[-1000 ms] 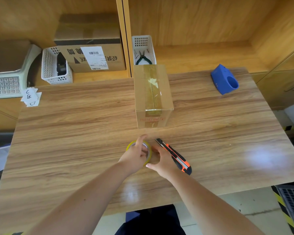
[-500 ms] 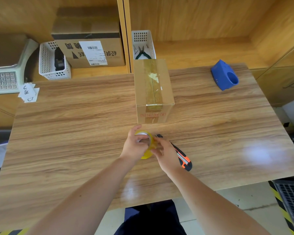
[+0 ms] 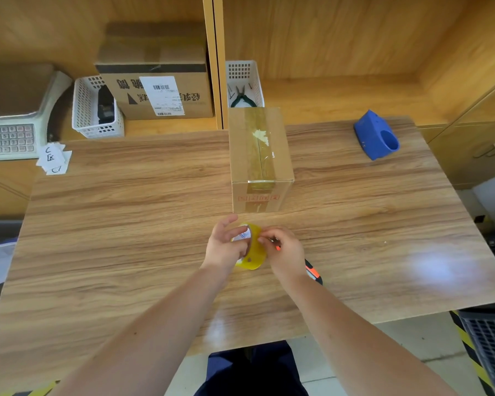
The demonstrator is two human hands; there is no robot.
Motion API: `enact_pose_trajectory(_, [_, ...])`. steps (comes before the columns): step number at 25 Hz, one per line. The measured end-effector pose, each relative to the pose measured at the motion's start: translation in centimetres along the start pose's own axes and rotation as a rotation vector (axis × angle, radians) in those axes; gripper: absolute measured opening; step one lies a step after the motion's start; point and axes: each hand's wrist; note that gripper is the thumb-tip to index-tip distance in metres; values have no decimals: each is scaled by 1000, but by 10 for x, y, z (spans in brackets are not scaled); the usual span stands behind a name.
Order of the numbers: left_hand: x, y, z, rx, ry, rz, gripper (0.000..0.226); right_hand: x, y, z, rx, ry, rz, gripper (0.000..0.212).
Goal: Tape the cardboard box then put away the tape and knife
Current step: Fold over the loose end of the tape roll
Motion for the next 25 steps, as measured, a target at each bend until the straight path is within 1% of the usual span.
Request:
enact_pose_trajectory(3, [-2,3,1,106,-26,28,71,8,-4,-4,-64,-40,-47,10])
enact_pose_trajectory(5, [-4,7,1,239,-77,63,74,13,-8,-7,-133,-85,-123,11])
enact_pose_trajectory(6, [-4,8,1,339,-101,100,75,15,-11,-9,-166,-102,-156,11])
enact_pose_trajectory(9, [-2,14,1,814,-110,254,83,23,-26,-20,-188,-145,-180,9])
enact_pose_trajectory(10, [-3,18,2,923,-108,312,86,26,-32,-24,-190,-174,-172,8])
enact_pose_trajectory(11, [-4,22,3,974,-113,365,90,29,-38,-28,-196,-201,-165,8])
enact_pose_trajectory(14, [-9,36,7,993,-127,473,96,37,-58,-38,-195,-212,-192,9])
enact_pose_trajectory(18, [-14,52,7,928,-150,485,91,42,-82,-51,-259,-200,-282,10])
enact_pose_trajectory(22, [-20,64,15,795,-130,393,82,51,-102,-58,-263,-189,-311,11])
enact_pose_trajectory(25, [-23,79,26,761,-108,307,83,63,-115,-62,-328,-218,-324,13])
Point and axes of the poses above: each hand's wrist, its own x-axis towards the middle knuckle, its own z-axis out of the palm, y = z × x, and after that the axes turned 8 degrees about x, right-handed
